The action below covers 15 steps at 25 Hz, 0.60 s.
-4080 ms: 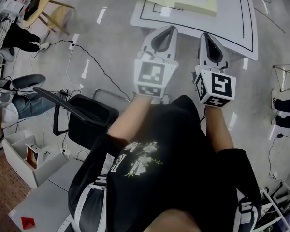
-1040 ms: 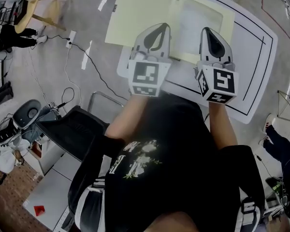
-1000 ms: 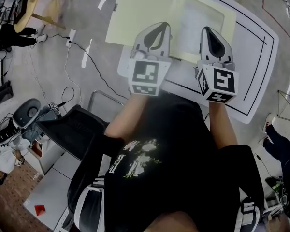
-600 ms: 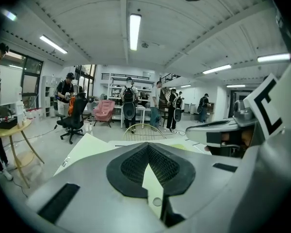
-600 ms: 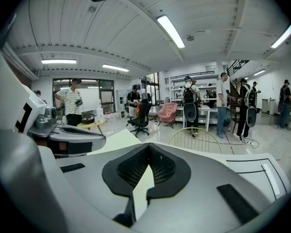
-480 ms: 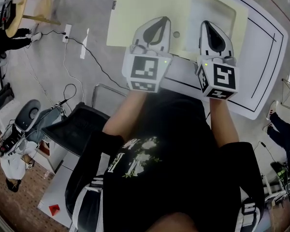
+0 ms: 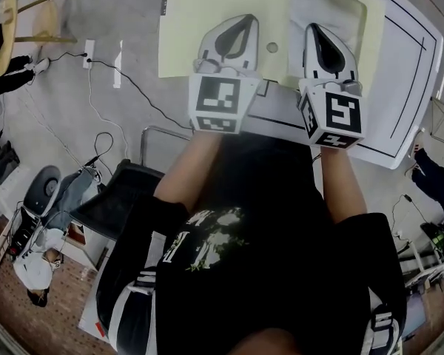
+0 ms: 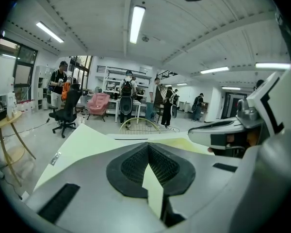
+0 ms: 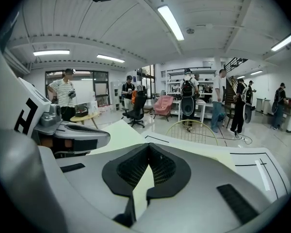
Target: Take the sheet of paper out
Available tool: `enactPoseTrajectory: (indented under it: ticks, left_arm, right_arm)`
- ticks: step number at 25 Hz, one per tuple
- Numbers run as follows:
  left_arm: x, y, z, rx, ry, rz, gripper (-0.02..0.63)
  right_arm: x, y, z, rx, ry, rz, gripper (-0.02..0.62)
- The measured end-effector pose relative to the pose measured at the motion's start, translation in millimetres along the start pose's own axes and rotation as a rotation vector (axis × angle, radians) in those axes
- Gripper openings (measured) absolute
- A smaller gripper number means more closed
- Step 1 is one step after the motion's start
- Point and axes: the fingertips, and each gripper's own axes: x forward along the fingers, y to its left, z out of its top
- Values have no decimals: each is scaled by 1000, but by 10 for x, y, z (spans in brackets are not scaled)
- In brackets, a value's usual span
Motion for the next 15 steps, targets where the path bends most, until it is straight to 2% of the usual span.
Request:
enactPoseTrajectory:
  ticks: [7, 15]
  left_arm:
    - [67, -20, -35, -6, 19, 19, -11]
    - [22, 216, -324, -32, 91, 130, -11]
  right_arm:
    - [16, -99, -108, 3, 32, 10, 0]
    - [161, -51, -285, 18, 54, 80, 0]
